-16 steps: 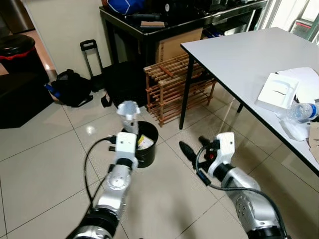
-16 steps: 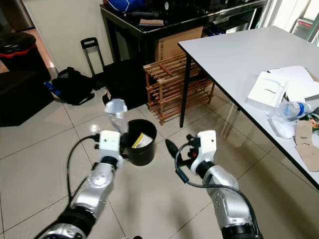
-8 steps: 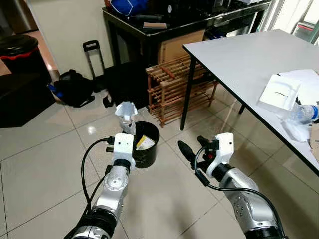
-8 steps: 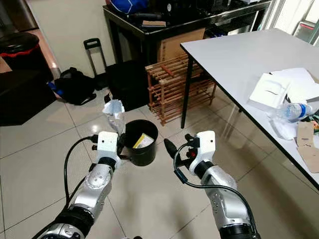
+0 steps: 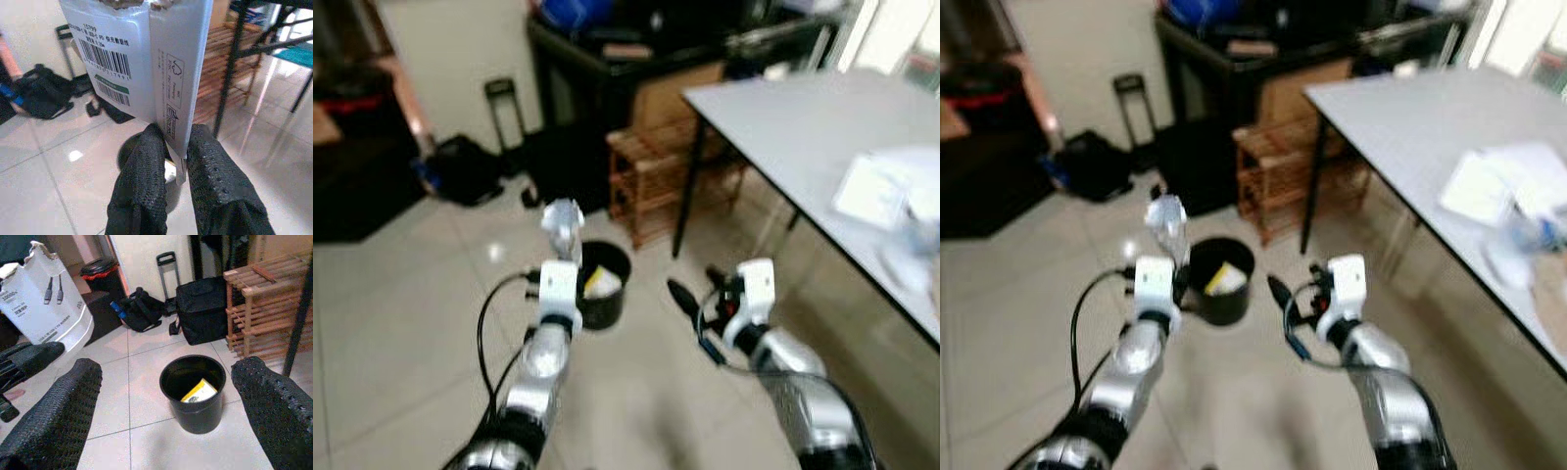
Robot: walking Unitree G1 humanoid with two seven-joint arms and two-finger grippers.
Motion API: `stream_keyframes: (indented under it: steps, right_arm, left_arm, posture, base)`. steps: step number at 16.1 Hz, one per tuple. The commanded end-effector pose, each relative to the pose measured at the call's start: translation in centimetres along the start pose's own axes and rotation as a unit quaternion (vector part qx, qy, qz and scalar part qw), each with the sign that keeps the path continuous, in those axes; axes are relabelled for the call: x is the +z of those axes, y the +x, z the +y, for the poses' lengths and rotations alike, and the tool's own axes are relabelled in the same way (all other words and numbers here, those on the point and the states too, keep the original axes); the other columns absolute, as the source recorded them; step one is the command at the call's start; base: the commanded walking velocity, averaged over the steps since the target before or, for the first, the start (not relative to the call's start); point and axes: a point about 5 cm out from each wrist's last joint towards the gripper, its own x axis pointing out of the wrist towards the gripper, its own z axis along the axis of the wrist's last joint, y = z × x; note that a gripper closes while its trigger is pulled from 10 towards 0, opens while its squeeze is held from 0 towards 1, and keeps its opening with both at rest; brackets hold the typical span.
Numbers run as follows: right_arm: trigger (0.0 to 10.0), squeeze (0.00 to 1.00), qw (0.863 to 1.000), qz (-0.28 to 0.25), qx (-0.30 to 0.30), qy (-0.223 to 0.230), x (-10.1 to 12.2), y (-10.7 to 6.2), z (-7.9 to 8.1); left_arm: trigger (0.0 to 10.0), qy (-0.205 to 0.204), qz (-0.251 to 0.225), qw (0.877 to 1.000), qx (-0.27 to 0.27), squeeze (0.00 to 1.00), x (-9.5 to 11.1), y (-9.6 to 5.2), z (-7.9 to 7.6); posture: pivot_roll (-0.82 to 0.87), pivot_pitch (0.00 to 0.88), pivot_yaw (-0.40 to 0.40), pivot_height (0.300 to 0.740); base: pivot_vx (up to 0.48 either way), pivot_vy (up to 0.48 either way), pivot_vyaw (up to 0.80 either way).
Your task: Picking trash to rubbish bin
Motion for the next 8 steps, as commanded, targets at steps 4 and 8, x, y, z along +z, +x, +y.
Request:
stream_keyframes:
  steps: [4, 8]
  right_arm:
    - [10.0, 0.0, 1.0, 0.005, -0.001, 0.006, -0.3, 0.12, 0.27]
    - [10.0, 0.0, 1.0, 0.007, -0.006, 0.005, -0.36, 0.04, 0.05]
  left_arm:
    - [10.0, 0.005, 0.011, 1.0, 0.007, 0.0, -0.37, -0.1, 0.39]
    - [10.0, 0.006, 0.011, 1.0, 0.006, 0.0, -0.37, -0.07, 0.32]
  posture:
    - [-0.09, 0.109, 0.058, 0.74]
    - [-0.09, 0.113, 0.057, 0.74]
  base:
    - [0.48, 0.0, 0.11]
    - [0.356, 0.0, 0.0]
